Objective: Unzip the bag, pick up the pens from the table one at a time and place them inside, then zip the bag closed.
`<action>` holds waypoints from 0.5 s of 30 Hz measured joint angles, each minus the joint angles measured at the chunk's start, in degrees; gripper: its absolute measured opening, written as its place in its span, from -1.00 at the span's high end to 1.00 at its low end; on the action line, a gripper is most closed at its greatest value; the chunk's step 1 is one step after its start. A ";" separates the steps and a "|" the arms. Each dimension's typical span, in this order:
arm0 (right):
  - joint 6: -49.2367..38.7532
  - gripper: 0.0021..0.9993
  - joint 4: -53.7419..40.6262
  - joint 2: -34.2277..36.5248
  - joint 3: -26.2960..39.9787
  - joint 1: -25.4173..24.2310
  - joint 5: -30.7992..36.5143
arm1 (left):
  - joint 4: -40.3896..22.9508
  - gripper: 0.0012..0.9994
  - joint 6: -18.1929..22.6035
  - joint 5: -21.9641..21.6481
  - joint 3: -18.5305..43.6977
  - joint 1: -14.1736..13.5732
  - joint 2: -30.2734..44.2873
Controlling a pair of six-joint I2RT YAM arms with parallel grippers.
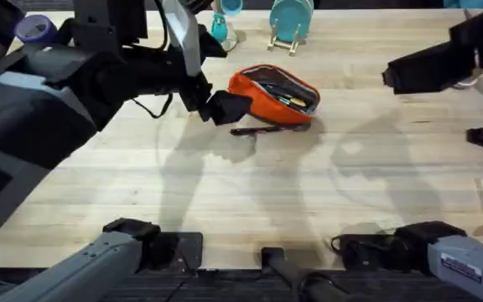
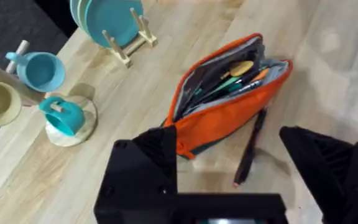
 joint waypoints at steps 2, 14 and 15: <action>0.07 -0.99 0.02 0.65 0.00 0.00 0.00 | -0.73 -0.99 0.00 0.31 0.00 0.00 -0.40; 0.97 -0.99 0.04 1.06 -0.02 0.00 0.00 | -3.06 -0.99 0.00 -12.21 0.00 -9.39 -0.50; 1.09 -0.99 0.04 1.06 -0.02 0.00 0.00 | -3.38 -0.99 0.00 -14.06 0.00 -10.88 -0.50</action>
